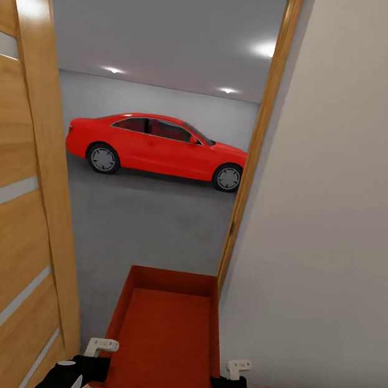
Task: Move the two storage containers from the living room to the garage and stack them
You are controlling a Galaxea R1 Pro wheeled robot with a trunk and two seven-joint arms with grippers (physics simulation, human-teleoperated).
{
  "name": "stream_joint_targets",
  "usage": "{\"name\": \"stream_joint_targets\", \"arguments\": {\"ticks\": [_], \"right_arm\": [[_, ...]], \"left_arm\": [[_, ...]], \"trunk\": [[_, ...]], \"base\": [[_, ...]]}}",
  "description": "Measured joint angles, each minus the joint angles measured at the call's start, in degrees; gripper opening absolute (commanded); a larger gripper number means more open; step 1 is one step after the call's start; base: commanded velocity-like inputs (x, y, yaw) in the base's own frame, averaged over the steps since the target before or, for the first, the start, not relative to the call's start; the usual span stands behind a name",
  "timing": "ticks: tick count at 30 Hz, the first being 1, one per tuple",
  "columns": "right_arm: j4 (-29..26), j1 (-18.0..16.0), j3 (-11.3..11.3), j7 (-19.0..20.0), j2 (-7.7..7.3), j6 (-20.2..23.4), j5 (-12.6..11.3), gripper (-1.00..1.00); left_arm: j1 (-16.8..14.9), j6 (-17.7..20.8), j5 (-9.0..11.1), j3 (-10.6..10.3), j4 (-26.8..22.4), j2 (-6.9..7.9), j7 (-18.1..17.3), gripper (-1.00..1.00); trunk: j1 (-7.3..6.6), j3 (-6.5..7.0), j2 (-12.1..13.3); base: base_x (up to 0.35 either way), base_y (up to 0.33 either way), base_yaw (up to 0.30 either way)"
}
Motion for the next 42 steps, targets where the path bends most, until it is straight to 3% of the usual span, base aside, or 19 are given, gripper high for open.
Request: {"name": "stream_joint_targets", "arguments": {"ticks": [17,33,42], "right_arm": [[0.0,0.0,0.1,0.0,0.0,0.1,-0.1,-1.0],[0.0,0.0,0.1,0.0,0.0,0.1,-0.1,-1.0],[0.0,0.0,0.0,0.0,0.01,0.0,0.0,-1.0]], "left_arm": [[0.0,0.1,0.0,0.0,0.0,0.01,0.0,-1.0],[0.0,0.1,0.0,0.0,0.0,0.01,0.0,-1.0],[0.0,0.1,0.0,0.0,0.0,0.01,0.0,-1.0]], "trunk": [[0.0,0.0,0.0],[-0.03,0.0,0.0],[0.0,0.0,0.0]], "base": [[0.007,0.003,-0.005],[0.249,0.105,0.0],[0.043,0.011,0.074]]}}
